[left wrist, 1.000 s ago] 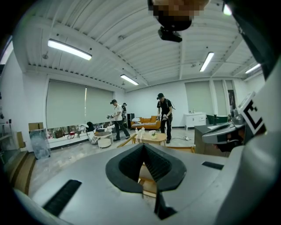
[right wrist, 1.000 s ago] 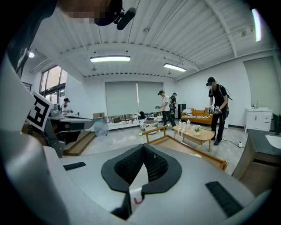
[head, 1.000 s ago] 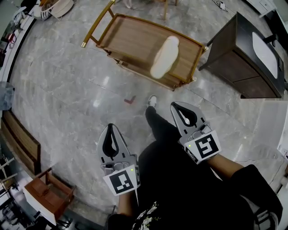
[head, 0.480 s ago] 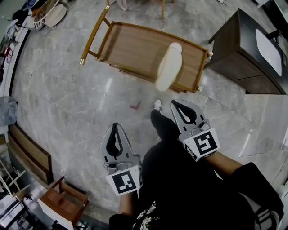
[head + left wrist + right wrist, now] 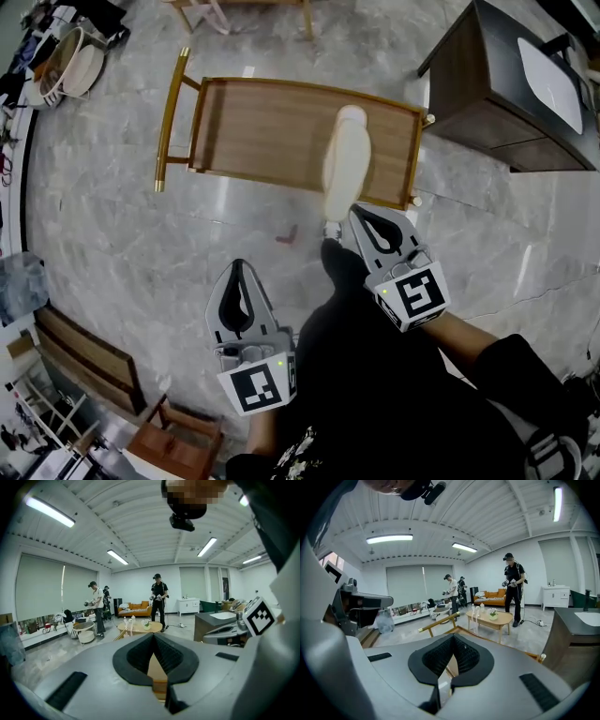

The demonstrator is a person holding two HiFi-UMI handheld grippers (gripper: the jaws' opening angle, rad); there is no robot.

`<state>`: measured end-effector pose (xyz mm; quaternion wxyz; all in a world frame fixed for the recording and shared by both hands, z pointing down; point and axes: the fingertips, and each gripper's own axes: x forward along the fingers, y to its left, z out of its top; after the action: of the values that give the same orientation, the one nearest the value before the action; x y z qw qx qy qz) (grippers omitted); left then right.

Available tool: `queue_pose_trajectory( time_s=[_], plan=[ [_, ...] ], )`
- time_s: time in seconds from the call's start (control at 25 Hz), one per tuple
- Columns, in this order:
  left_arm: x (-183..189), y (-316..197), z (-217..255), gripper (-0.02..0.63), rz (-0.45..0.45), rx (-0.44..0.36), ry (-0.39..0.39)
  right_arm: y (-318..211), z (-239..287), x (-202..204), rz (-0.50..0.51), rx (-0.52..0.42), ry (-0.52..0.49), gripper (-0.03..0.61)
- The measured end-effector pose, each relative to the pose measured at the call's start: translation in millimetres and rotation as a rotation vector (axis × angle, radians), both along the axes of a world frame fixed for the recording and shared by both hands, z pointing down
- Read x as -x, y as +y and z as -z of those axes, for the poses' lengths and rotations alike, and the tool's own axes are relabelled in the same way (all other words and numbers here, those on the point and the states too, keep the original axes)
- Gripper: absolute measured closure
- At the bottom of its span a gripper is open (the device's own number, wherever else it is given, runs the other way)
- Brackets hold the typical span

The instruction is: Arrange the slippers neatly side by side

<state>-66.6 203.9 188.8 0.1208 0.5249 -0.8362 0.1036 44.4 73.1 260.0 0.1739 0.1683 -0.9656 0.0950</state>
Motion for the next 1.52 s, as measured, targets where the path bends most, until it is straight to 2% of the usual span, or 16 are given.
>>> queue_pose_trajectory(
  time_s=[0.32,0.48,0.72,1.08,1.32,1.52],
  plan=[
    [34,-24,-5,0.612,-0.024,0.023,-0.011,-23,-7,32,-0.025,-0.029,0.018,0.586],
    [44,-41,-11,0.612,-0.078,0.021,0.001,-31,-7,41,-0.064,-0.037,0.024,0.586],
    [52,-85,-24,0.612,-0.23,0.024,0.035,-45,-13,36,-0.18,-0.02,0.075,0.586],
    [79,-145,-20,0.612,-0.5,-0.001,0.027,-63,-7,48,-0.409,-0.032,0.106,0.586],
    [88,-162,-31,0.612,-0.626,0.009,0.058,-63,-8,52,-0.52,-0.045,0.144,0.586],
    [102,-179,-37,0.612,-0.687,0.015,0.066,-68,-8,64,-0.567,-0.048,0.153,0.587]
  ],
)
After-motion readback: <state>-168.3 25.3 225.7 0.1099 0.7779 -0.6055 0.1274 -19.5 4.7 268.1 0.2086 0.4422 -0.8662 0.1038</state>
